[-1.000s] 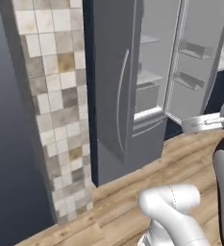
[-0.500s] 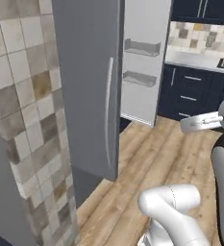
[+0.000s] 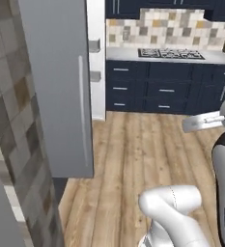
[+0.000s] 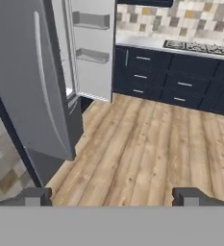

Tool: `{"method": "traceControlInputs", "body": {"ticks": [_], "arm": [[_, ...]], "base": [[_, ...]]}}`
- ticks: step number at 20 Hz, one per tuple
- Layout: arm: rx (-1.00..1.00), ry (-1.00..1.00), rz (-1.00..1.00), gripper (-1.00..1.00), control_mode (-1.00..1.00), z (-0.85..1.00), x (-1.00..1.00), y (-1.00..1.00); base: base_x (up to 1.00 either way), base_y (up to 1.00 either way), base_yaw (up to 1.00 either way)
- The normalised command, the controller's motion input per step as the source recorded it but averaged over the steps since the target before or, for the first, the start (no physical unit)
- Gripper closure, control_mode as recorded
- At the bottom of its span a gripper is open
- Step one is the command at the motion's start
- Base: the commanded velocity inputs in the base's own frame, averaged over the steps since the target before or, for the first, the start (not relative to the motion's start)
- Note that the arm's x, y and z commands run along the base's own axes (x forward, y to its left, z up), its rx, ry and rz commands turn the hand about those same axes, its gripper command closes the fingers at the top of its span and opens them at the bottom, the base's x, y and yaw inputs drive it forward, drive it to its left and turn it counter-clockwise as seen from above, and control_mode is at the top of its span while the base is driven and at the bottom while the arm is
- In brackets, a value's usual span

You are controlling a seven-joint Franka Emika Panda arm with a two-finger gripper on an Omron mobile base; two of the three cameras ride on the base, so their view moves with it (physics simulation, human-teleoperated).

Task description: Transport the chicken drumstick and mushroom to the fridge. Place the chicken drumstick on the rack containing meat and place the mushroom on the rack containing the vegetable, ensuring meats and vegetables are on different racks.

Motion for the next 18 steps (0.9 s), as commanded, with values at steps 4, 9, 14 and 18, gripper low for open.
{"method": "traceControlInputs", "body": {"ticks": [4,9,14,18], "arm": [[0.0,0.0,0.0,-1.0,1.0,0.0,0.0,0.0],[0.0,0.0,0.0,-1.0,1.0,0.0,0.0,0.0],[0.0,0.0,0.0,-1.0,1.0,0.0,0.0,0.0],[0.0,0.0,0.0,-1.0,1.0,0.0,0.0,0.0]], "base": [[-1.0,0.64,-0.24],[-1.0,0.01,-0.24],[-1.0,-0.74,-0.32],[-1.0,-1.0,-0.29]]}}
